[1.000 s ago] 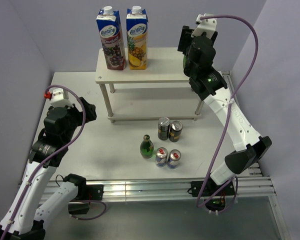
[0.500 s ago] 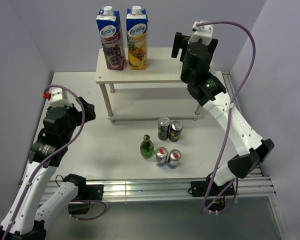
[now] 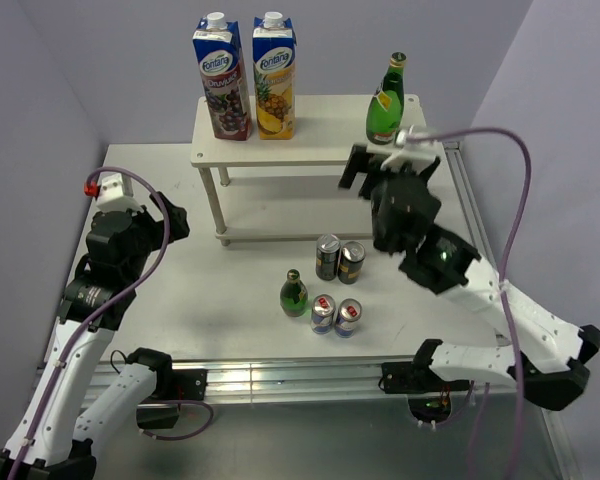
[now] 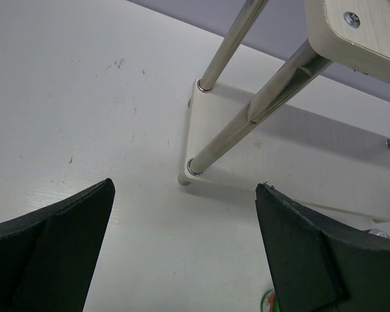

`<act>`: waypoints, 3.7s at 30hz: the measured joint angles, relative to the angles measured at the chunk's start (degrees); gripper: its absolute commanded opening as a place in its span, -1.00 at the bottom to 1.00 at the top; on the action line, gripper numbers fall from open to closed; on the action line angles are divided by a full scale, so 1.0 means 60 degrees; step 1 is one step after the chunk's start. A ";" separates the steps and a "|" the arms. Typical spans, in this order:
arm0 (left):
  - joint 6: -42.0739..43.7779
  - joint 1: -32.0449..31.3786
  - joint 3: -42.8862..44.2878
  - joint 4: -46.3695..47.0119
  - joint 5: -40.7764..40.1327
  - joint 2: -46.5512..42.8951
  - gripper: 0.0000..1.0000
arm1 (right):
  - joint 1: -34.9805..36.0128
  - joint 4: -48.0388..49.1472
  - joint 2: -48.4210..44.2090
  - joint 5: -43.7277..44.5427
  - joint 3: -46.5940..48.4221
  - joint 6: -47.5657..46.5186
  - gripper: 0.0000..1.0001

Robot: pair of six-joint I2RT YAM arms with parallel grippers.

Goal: Place and organize the beverage onto the shelf

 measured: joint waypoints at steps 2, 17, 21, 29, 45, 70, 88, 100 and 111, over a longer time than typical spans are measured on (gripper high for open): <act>-0.0004 0.0022 0.0000 0.0000 -0.0004 0.0051 0.94 | 0.1446 0.0076 -0.0648 0.0324 -0.0823 0.0091 1.00; -0.0004 0.0095 0.0000 -0.0011 0.0000 0.0237 0.93 | 0.5533 -0.1523 0.0069 0.0219 -0.5151 0.4532 0.97; -0.0004 0.0095 0.0000 -0.0011 -0.0007 0.0270 0.93 | 0.5533 -0.1111 0.0401 0.0087 -0.5217 0.4856 0.96; -0.0004 0.0095 0.0000 -0.0033 -0.0011 0.0372 0.93 | 0.5486 -0.0280 0.1359 -0.0084 -0.5217 0.4936 0.89; -0.0004 0.0095 0.0000 -0.0036 -0.0007 0.0375 0.93 | 0.4885 0.2612 0.2120 0.0251 -0.6186 0.4477 -0.86; -0.0004 0.0106 0.0000 -0.0058 -0.0007 0.0444 0.93 | 0.4838 -0.0703 0.0481 -0.0353 -0.2175 0.2375 -1.00; -0.0004 0.0120 0.0000 -0.0066 -0.0007 0.0470 0.94 | 0.2823 -0.0863 0.1169 0.0091 0.3187 -0.1483 -1.00; -0.0004 0.0124 0.0000 -0.0066 -0.0007 0.0474 0.94 | 0.1264 -0.0845 0.2663 -0.0444 0.4838 -0.2331 -1.00; -0.0004 0.0138 0.0000 -0.0066 -0.0007 0.0499 0.94 | 0.0189 -0.0317 0.3650 -0.1166 0.5064 -0.2532 -1.00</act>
